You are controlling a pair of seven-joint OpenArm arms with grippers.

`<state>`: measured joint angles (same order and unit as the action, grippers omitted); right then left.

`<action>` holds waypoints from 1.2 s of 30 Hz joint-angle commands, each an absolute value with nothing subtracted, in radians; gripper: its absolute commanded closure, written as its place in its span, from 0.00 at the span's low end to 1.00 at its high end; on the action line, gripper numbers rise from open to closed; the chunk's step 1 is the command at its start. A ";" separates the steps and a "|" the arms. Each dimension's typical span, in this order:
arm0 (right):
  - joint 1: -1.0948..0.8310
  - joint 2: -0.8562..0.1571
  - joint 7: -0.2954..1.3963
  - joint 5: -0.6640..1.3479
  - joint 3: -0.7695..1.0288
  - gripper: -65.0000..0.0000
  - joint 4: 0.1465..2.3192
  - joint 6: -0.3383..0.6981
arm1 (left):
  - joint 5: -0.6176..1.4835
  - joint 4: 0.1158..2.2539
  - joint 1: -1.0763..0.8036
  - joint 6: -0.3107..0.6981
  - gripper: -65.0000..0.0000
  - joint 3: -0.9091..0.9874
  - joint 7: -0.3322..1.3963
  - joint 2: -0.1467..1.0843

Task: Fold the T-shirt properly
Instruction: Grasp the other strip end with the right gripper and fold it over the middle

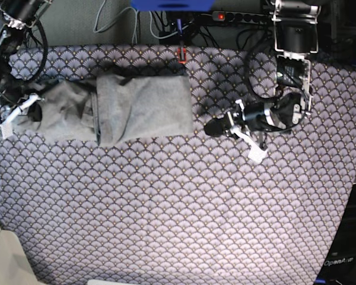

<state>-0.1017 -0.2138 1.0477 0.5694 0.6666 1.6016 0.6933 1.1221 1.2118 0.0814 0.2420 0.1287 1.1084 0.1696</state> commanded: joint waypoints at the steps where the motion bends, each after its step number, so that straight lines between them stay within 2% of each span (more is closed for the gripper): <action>1: -0.099 -0.213 1.030 0.598 0.648 1.00 1.649 0.698 | 1.144 1.230 0.096 0.252 1.00 0.133 1.106 0.186; 6: -0.136 -0.156 1.029 0.596 0.529 1.00 1.774 0.698 | 1.144 1.230 0.094 0.254 1.00 0.133 1.106 0.219; 10: -0.134 -0.145 1.029 0.598 0.415 1.00 1.782 0.698 | 1.144 1.230 0.094 0.254 1.00 0.133 1.106 0.237; 18: -0.130 -0.120 1.023 0.598 0.302 1.00 1.791 0.698 | 1.144 1.230 0.093 0.254 1.00 0.133 1.106 0.260; 25: -0.142 -0.088 1.029 0.598 0.232 1.00 1.905 0.698 | 1.141 1.230 0.096 0.254 1.00 0.130 1.102 0.257; 36: -0.196 -0.074 1.021 0.598 0.097 1.00 1.905 0.698 | 1.141 1.230 0.097 0.254 1.00 0.128 1.102 0.255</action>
<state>-0.2119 -0.0734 1.0534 0.5724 0.0940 1.8866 0.6945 1.1187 1.2121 0.0788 0.2440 0.1265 1.1072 0.2489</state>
